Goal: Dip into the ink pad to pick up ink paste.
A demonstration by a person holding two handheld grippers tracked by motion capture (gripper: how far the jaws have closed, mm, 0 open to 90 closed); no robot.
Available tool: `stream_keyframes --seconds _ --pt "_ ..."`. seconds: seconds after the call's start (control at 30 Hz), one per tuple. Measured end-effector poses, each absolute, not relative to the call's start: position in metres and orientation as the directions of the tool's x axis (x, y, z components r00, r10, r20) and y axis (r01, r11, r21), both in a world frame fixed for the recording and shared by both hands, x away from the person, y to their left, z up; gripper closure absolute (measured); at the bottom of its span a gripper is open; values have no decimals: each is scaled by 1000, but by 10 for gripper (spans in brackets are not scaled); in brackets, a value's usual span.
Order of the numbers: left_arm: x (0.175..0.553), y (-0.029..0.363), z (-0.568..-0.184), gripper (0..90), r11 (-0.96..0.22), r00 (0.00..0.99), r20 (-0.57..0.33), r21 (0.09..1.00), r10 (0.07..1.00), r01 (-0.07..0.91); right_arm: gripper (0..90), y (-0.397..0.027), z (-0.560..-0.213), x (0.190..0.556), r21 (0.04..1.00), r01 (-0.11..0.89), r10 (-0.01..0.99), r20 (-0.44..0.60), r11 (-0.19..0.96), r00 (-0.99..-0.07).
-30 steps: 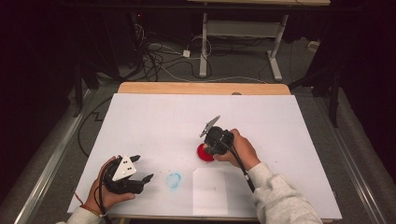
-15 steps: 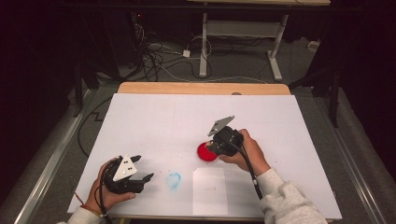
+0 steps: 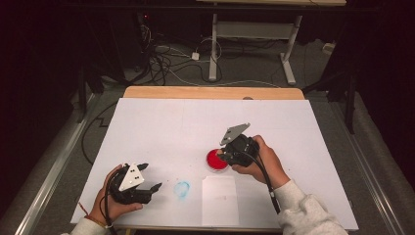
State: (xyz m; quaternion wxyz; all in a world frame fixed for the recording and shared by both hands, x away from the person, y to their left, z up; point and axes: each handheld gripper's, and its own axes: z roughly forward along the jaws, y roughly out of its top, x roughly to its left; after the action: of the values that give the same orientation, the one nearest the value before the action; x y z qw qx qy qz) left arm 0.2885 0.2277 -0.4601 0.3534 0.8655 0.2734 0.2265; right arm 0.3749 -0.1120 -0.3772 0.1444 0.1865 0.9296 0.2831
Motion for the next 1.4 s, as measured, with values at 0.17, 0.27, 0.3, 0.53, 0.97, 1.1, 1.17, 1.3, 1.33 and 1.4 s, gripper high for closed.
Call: stream_keyframes --seconds 0.17,0.27,0.3,0.53,0.97,1.1,1.17,1.3,1.33,1.4 --pt "289 227 -460 217 -608 748 211 733 630 305 763 -111 -372 379 575 268 433 -169 773 -885" --pt "289 226 -460 217 -606 751 200 732 630 313 762 -108 -375 385 548 278 430 -169 789 -887" --pt "289 226 -460 217 -606 751 201 732 629 312 762 -107 -377 387 541 290 439 -167 789 -883" --pt "289 227 -460 217 -613 753 211 730 623 302 762 -97 -402 398 484 323 442 -153 813 -884" --pt "289 226 -461 217 -613 756 202 727 623 310 764 -88 -432 411 414 373 453 -114 831 -884" --pt "289 225 -461 217 -616 757 204 724 621 310 765 -85 -433 410 405 371 455 -132 836 -881" --pt "289 225 -461 217 -620 757 212 724 618 303 765 -85 -433 409 401 368 453 -138 838 -881" --pt "288 224 -461 217 -620 759 206 722 618 309 765 -86 -434 411 408 386 466 -117 828 -877" --pt "288 224 -461 217 -618 759 204 722 618 309 765 -85 -434 410 401 378 459 -128 834 -879" --pt "288 224 -460 217 -618 759 205 723 618 309 765 -85 -433 410 398 367 451 -138 841 -882"
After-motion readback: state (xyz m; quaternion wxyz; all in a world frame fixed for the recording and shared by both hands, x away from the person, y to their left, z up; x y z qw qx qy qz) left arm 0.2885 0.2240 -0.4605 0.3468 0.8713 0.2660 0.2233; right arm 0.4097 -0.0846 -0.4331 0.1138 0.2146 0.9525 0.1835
